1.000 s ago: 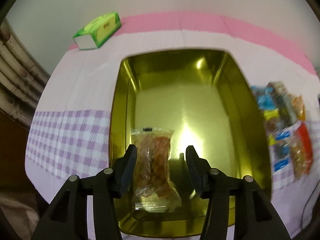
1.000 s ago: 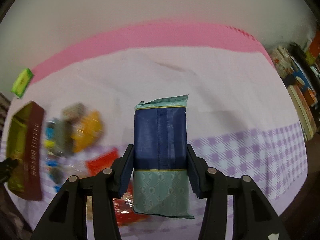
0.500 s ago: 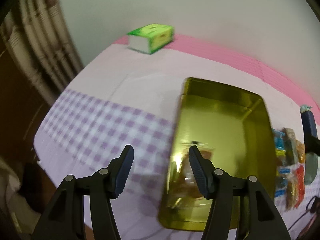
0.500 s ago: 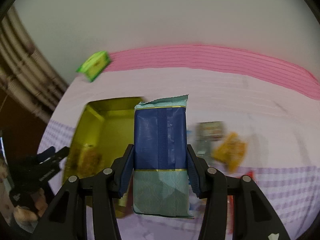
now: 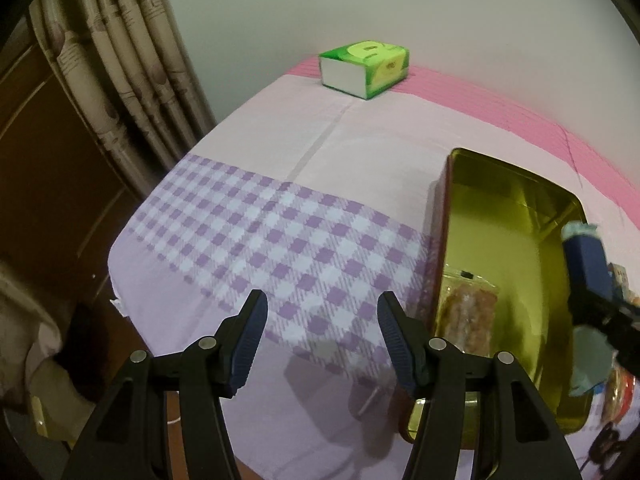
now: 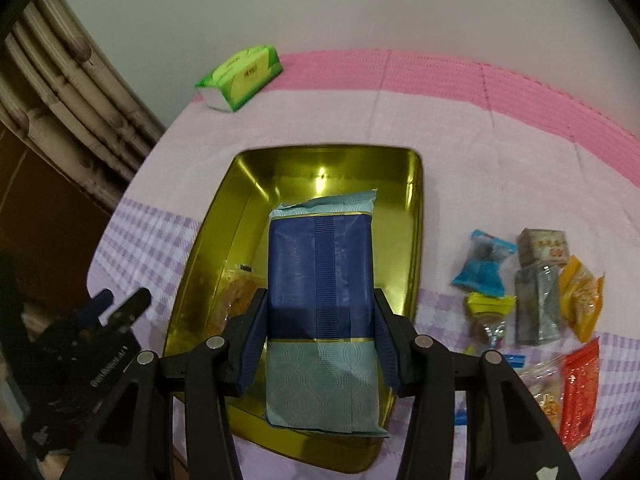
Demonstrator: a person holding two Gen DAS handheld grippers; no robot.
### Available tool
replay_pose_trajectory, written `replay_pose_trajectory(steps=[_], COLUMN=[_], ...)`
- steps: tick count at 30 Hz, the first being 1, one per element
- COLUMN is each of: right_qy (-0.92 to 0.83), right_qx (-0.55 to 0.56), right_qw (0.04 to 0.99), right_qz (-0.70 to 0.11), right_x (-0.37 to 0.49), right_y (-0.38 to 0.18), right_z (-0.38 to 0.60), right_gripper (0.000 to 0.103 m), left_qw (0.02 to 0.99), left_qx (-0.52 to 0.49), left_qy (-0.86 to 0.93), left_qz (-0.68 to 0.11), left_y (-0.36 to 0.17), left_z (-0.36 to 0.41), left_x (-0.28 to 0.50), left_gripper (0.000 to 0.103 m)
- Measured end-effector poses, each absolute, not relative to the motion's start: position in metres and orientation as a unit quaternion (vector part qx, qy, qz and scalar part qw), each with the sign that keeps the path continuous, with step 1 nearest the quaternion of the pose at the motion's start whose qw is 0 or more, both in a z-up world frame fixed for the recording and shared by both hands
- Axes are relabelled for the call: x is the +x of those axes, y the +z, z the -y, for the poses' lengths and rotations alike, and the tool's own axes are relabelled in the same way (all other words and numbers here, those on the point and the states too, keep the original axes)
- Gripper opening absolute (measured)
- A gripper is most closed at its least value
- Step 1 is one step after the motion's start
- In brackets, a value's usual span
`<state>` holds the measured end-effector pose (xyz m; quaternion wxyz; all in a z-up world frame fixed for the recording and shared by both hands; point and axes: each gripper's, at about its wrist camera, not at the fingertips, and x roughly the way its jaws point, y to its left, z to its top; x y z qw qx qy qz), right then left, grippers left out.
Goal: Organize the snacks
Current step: 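Lower the blue box into the tin beside the cookie bag, open right tool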
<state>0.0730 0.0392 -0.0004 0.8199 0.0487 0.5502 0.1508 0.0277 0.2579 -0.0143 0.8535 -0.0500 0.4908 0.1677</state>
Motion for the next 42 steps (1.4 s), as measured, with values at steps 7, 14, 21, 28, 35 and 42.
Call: replay_pose_trajectory(steps=[7, 14, 21, 28, 35, 42], right_qy=[0.137, 0.12, 0.116, 0.117, 0.13, 0.152], right_qx=[0.032, 0.019, 0.004, -0.006, -0.006, 0.005], right_qw=[0.811, 0.807, 0.806, 0.806, 0.81, 0.824], right_qz=[-0.567, -0.578, -0.58, -0.581, -0.572, -0.545], right_x=[0.072, 0.075, 0.075, 0.074, 0.072, 0.063], right_y=[-0.023, -0.038, -0.043, -0.044, -0.038, -0.009], right_z=[-0.055, -0.06, -0.063, -0.067, -0.066, -0.036], right_gripper=[0.046, 0.046, 0.046, 0.047, 0.047, 0.047], left_qw=[0.852, 0.848, 0.845, 0.846, 0.848, 0.849], left_qx=[-0.071, -0.092, -0.095, -0.096, -0.089, -0.087], left_qy=[0.17, 0.172, 0.171, 0.169, 0.166, 0.166], left_qz=[-0.49, -0.492, -0.497, -0.496, -0.496, -0.494], left_y=[-0.014, -0.015, -0.016, -0.017, -0.017, -0.016], left_z=[-0.265, -0.27, -0.271, -0.27, -0.268, -0.266], left_x=[0.028, 0.027, 0.027, 0.027, 0.028, 0.028], left_gripper=[0.058, 0.058, 0.058, 0.058, 0.058, 0.058])
